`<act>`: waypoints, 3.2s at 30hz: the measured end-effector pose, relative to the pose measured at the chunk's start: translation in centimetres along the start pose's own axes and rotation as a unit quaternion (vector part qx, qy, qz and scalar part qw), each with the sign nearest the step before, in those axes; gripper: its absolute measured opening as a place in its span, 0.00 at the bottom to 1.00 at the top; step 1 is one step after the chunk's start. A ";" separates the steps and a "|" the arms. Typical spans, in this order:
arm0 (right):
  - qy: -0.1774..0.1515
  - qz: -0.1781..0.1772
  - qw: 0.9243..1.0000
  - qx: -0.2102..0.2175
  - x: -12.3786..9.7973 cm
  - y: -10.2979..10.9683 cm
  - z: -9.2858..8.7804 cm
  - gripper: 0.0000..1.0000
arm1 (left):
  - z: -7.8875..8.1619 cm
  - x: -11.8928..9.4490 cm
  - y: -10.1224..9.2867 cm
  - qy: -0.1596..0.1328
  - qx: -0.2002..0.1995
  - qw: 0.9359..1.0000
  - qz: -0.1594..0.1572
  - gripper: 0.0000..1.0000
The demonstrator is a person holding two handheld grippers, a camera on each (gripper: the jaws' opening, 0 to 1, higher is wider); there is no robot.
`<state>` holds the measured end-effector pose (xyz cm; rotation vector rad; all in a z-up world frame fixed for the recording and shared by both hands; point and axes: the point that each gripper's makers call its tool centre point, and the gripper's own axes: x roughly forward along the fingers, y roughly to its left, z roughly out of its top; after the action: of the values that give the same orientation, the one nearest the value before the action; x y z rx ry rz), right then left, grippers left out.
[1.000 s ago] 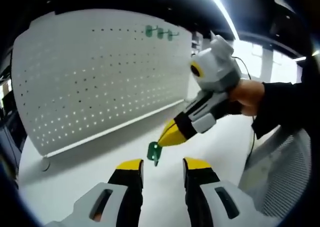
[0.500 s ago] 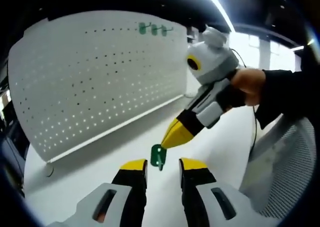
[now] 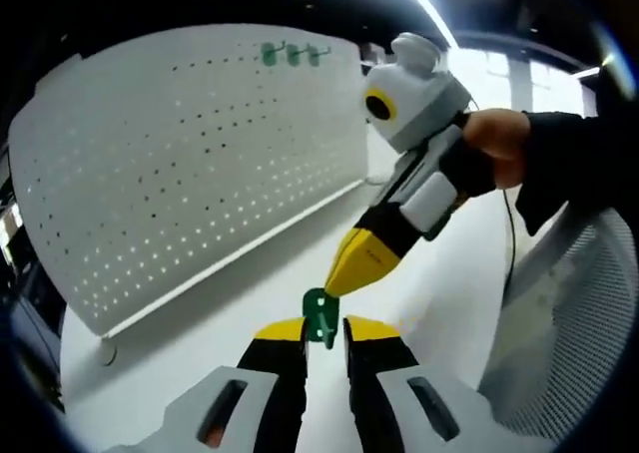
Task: Insert the hook assembly into the mounting plate slot until the hook locks in place.
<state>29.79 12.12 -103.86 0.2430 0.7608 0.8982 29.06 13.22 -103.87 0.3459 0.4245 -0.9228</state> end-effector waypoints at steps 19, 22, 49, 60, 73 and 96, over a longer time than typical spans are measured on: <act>-0.009 0.022 0.999 0.031 -0.3 1.2 0.0 0.00 | 0.0 -0.1 -0.2 0.001 0.024 1.000 0.000 0.06; -0.009 0.022 0.999 0.032 -0.3 1.2 0.0 0.00 | 0.0 -0.2 -0.2 -0.001 0.024 1.000 0.001 0.04; -0.017 0.017 1.000 -0.005 -0.5 1.3 0.3 0.01 | 0.0 -0.3 0.1 -0.001 0.001 1.000 0.006 0.03; -0.019 0.026 0.999 -0.036 0.0 2.1 0.3 0.05 | 0.1 -0.8 1.9 -0.016 -0.052 0.998 0.033 0.03; 0.004 0.001 0.993 -0.114 1.0 2.0 -0.4 0.05 | 1.7 -1.0 1.2 -0.060 -0.123 0.991 0.009 0.03; -0.008 -0.017 0.989 -0.148 0.9 1.5 0.2 0.04 | 2.0 -1.1 1.0 -0.067 -0.133 0.989 0.004 0.03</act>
<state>29.36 13.72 -103.42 -0.0252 0.6047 0.9621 29.76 13.61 -101.52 0.0418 0.4167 -0.8642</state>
